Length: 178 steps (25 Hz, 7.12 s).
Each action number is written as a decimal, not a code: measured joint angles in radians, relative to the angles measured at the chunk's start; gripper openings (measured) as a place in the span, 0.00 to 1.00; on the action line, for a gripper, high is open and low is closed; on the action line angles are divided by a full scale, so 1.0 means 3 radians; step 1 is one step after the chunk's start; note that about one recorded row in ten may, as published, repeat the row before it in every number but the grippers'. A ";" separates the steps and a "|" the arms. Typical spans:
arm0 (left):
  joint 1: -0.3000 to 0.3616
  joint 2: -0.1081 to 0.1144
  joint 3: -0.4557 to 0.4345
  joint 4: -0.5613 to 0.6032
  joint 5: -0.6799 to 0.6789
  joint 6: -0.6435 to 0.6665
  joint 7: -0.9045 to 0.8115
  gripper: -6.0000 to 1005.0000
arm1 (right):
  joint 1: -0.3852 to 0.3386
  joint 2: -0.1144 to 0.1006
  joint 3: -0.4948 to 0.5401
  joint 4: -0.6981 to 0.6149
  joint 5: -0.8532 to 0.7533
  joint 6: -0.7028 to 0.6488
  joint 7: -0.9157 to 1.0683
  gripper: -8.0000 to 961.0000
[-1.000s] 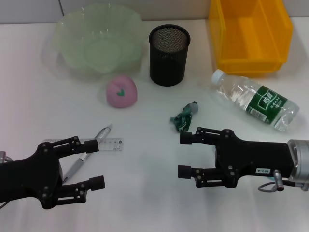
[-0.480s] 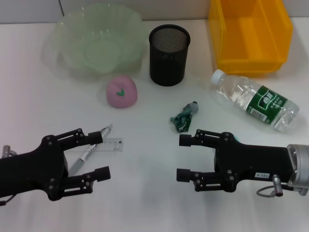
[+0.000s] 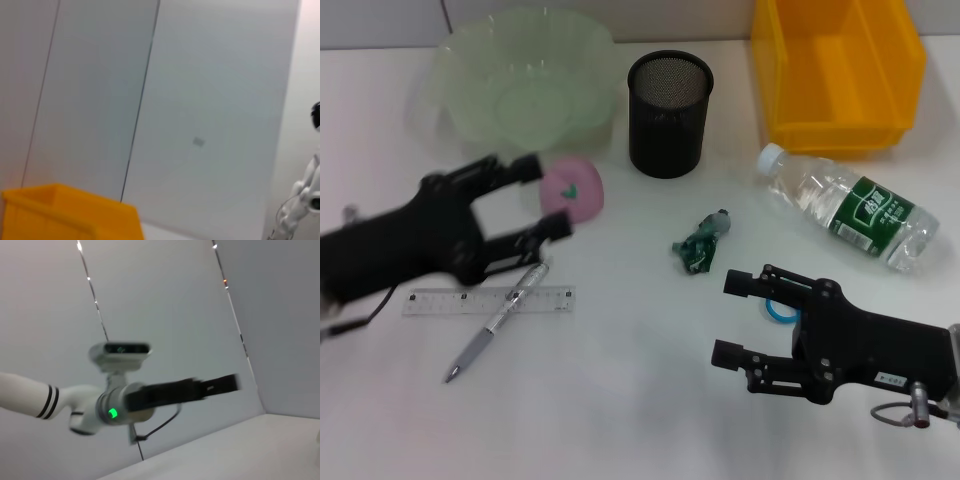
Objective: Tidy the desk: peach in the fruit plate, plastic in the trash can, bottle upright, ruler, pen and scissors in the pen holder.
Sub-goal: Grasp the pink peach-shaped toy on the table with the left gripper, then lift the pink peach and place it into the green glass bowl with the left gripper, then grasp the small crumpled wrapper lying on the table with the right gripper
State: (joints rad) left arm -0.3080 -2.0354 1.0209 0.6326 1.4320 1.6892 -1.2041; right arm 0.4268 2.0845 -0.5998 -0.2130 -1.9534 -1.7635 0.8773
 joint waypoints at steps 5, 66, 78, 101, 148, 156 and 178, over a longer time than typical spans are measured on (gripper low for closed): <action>-0.0289 -0.0101 0.0152 0.0674 0.0441 -0.0695 -0.1084 0.78 | -0.0064 0.0000 0.0001 0.0015 0.0009 -0.0010 -0.0003 0.86; -0.1162 -0.0143 0.1893 0.1263 0.3626 -0.2489 -0.3718 0.77 | -0.0078 0.0000 0.0254 0.0030 0.0018 0.0009 -0.0015 0.86; -0.1083 -0.0144 0.2044 0.1482 0.3829 -0.2609 -0.4001 0.62 | -0.0060 0.0000 0.0266 0.0036 0.0017 0.0033 -0.0015 0.86; -0.0805 -0.0127 0.1822 0.2099 0.3542 -0.2558 -0.4024 0.06 | -0.0012 0.0000 0.0350 0.0035 0.0017 0.0119 -0.0015 0.86; -0.0880 -0.0106 0.1369 0.1279 0.2151 -0.3646 -0.3781 0.63 | -0.0007 -0.0005 0.0384 0.0066 0.0017 0.0105 -0.0015 0.86; -0.0895 -0.0097 0.0314 0.0862 0.0578 -0.2062 -0.2319 0.67 | -0.0045 -0.0001 0.0382 0.0066 0.0018 0.0099 -0.0015 0.86; -0.0485 -0.0087 -0.0018 0.0318 0.0756 0.0321 -0.0446 0.66 | -0.0339 -0.0062 0.0367 -0.0358 -0.0014 -0.0542 0.0159 0.86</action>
State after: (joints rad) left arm -0.4536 -2.0616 1.0155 0.7279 1.6587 1.7853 -1.3380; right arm 0.3251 2.0659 -0.4898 -0.3203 -1.9576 -1.9261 0.9251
